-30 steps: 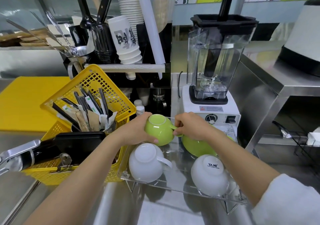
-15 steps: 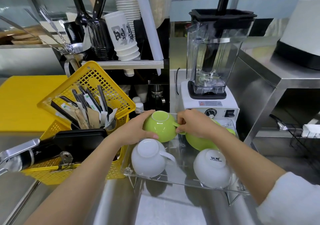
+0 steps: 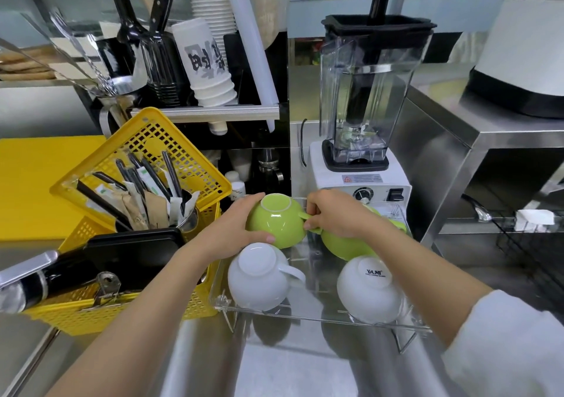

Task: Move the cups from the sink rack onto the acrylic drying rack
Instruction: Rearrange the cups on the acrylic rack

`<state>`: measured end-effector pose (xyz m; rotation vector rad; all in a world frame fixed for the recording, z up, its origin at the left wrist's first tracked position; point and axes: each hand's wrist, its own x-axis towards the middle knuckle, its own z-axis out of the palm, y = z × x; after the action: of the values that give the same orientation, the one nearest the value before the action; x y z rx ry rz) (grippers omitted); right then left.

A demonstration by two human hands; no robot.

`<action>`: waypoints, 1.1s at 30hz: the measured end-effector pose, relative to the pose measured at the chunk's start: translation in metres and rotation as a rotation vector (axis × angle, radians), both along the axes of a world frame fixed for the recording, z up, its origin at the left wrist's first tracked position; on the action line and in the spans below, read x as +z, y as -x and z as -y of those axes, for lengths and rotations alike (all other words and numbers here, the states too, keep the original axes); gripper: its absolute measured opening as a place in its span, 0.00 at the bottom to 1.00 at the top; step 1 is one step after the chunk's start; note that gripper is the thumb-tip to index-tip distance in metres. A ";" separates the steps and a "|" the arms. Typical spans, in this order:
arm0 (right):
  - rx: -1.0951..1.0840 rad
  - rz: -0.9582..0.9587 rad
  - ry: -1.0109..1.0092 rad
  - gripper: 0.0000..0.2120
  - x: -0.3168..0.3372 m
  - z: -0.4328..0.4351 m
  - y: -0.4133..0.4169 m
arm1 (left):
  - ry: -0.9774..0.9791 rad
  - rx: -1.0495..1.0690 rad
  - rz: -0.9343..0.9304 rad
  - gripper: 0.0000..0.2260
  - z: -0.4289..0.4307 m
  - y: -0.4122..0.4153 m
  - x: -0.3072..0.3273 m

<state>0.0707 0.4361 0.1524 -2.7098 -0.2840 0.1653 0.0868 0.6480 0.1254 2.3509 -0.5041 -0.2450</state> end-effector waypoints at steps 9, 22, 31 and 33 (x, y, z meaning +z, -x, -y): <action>0.001 -0.015 -0.050 0.09 -0.001 0.002 0.002 | 0.328 0.289 0.277 0.16 -0.006 0.032 0.015; -0.011 -0.055 -0.122 0.12 -0.001 0.004 -0.002 | -0.156 -0.053 0.009 0.28 -0.015 0.082 0.024; -0.022 -0.027 -0.114 0.13 -0.004 0.004 -0.002 | -0.113 0.000 0.087 0.28 -0.018 0.084 0.016; -0.024 -0.027 -0.106 0.11 -0.004 0.004 -0.003 | -0.122 0.005 0.103 0.29 -0.017 0.085 0.015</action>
<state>0.0733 0.4324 0.1482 -2.6026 -0.2449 0.1749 0.0020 0.6651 0.1400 2.4926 -0.5466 -0.1569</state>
